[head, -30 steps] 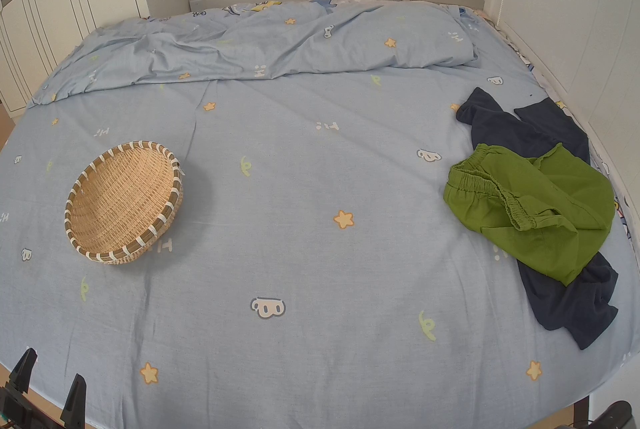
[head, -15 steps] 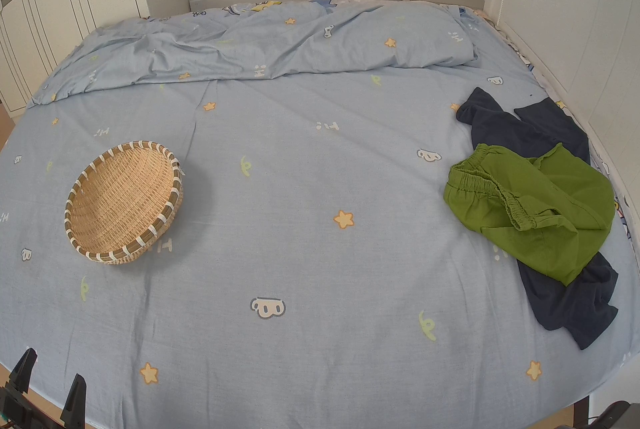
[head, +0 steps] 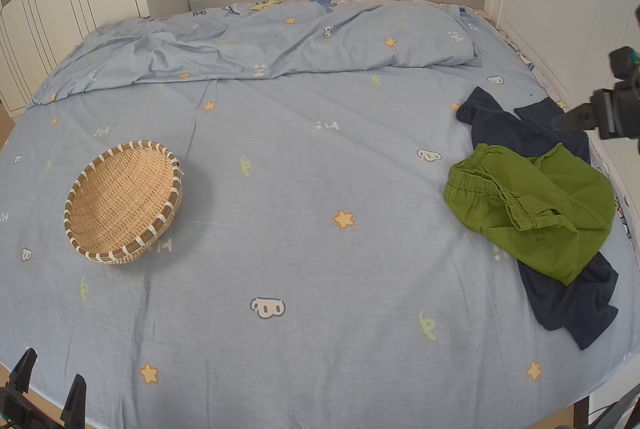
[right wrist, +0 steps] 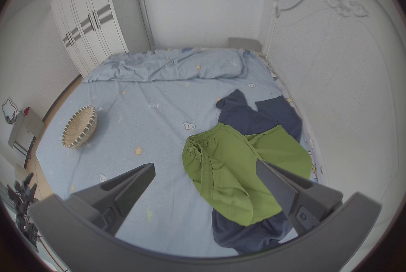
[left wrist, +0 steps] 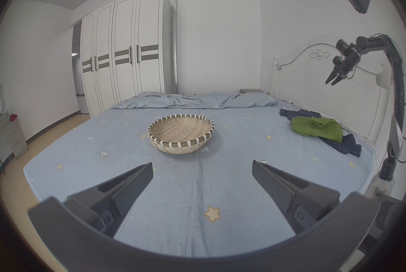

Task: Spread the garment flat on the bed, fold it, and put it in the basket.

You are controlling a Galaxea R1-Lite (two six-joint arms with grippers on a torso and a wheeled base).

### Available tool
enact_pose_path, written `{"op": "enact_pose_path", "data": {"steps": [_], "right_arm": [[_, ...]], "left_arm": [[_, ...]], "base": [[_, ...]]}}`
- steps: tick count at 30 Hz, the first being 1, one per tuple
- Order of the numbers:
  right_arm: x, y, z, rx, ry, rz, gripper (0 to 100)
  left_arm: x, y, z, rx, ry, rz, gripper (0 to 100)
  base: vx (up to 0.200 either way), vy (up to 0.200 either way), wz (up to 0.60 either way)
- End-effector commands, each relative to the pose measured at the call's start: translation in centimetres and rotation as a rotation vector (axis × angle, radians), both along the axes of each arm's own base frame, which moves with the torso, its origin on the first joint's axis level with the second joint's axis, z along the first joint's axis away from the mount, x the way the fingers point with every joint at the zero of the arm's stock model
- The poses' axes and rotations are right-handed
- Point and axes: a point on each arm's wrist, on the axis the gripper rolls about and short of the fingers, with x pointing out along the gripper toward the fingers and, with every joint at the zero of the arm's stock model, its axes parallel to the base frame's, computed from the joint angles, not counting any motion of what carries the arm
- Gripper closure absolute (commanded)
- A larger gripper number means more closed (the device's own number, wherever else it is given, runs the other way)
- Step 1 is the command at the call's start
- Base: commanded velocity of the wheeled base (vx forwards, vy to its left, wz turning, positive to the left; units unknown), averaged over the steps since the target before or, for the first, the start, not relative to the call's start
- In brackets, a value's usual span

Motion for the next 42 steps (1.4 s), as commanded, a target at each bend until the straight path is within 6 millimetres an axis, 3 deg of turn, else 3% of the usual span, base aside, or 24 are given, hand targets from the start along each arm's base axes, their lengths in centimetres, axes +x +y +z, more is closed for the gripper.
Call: {"op": "enact_pose_path", "data": {"steps": [1,5,18,22,29,42], "right_arm": [[13.5,3.8,-8.2,-0.079,0.26,0.043,0],[14.9,4.3,-10.2,-0.089,0.279,0.053,0],[16.1,4.3,-11.7,-0.085,0.228,0.069,0],[17.1,4.1,-13.6,-0.093,0.255,0.063,0],[18.1,4.1,-14.9,-0.097,0.268,0.062,0],[19.6,4.4,-15.7,-0.093,0.23,0.06,0]], "left_arm": [[0.0,0.0,-0.5,0.0,0.001,0.0,0],[0.0,0.0,-0.5,0.0,0.001,0.0,0],[0.0,0.0,-0.5,0.0,0.001,0.0,0],[0.0,0.0,-0.5,0.0,0.001,0.0,0],[0.0,0.0,-0.5,0.0,0.001,0.0,0],[0.0,0.0,-0.5,0.0,0.001,0.0,0]], "base": [[0.0,0.0,0.0],[0.0,0.0,0.0],[0.0,0.0,0.0],[0.0,0.0,0.0],[0.0,0.0,0.0],[0.0,0.0,0.0]]}}
